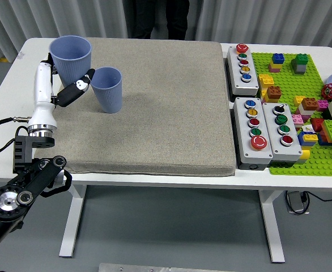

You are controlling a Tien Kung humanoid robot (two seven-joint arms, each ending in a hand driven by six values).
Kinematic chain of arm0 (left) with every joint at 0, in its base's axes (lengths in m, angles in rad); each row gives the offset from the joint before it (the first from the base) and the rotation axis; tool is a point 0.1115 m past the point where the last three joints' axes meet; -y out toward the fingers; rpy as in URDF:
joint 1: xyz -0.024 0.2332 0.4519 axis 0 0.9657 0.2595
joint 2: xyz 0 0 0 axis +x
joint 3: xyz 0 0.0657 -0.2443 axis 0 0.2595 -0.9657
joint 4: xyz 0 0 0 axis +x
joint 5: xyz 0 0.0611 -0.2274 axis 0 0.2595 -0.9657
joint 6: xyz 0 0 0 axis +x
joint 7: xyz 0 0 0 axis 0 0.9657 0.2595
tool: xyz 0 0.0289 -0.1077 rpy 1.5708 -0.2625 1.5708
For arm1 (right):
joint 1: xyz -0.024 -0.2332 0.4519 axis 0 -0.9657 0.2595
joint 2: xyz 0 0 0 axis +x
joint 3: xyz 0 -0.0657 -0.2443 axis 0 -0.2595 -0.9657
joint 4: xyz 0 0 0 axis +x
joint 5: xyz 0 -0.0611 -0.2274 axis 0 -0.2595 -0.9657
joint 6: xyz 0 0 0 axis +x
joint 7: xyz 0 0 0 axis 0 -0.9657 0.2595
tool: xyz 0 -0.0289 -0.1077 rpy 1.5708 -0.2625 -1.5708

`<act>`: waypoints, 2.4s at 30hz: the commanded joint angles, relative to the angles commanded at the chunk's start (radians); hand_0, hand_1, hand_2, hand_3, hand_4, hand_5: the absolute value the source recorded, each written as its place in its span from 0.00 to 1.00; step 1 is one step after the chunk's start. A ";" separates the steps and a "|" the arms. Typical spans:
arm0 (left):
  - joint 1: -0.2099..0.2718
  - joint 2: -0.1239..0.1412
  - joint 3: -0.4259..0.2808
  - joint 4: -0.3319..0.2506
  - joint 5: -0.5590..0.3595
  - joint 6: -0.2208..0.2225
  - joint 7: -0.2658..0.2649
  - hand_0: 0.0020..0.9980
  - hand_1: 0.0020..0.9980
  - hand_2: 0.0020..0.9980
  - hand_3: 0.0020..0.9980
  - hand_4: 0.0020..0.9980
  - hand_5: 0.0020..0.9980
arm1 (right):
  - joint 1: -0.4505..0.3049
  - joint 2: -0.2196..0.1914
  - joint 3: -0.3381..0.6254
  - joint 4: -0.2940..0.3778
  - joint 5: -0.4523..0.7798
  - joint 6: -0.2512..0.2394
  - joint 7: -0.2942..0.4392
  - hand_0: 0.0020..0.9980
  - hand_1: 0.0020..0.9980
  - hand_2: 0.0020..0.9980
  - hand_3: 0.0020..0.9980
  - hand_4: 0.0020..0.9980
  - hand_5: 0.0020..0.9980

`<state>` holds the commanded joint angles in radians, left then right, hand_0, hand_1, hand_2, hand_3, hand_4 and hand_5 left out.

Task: Pick cup pour cup place

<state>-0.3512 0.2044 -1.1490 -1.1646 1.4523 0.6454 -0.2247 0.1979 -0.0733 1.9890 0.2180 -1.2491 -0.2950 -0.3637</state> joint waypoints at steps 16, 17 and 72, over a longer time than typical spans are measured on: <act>0.069 0.053 -0.024 -0.023 0.056 0.000 0.008 0.49 0.46 0.52 0.50 0.77 0.26 | -0.006 0.002 0.008 0.000 -0.013 0.002 -0.002 0.68 0.62 0.57 0.57 0.00 0.22; 0.074 0.054 -0.022 -0.027 0.057 0.000 0.008 0.49 0.46 0.52 0.50 0.77 0.26 | -0.008 0.002 0.008 0.000 -0.014 0.003 -0.003 0.68 0.62 0.57 0.57 0.00 0.22; -0.047 0.131 0.034 0.047 0.606 -0.047 0.228 0.50 0.46 0.51 0.50 0.77 0.28 | -0.001 -0.004 -0.006 -0.002 0.009 -0.004 0.004 0.68 0.62 0.57 0.58 0.00 0.22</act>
<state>-0.3985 0.3351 -1.1153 -1.1180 2.0580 0.5985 0.0033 0.1973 -0.0769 1.9835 0.2156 -1.2405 -0.2992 -0.3599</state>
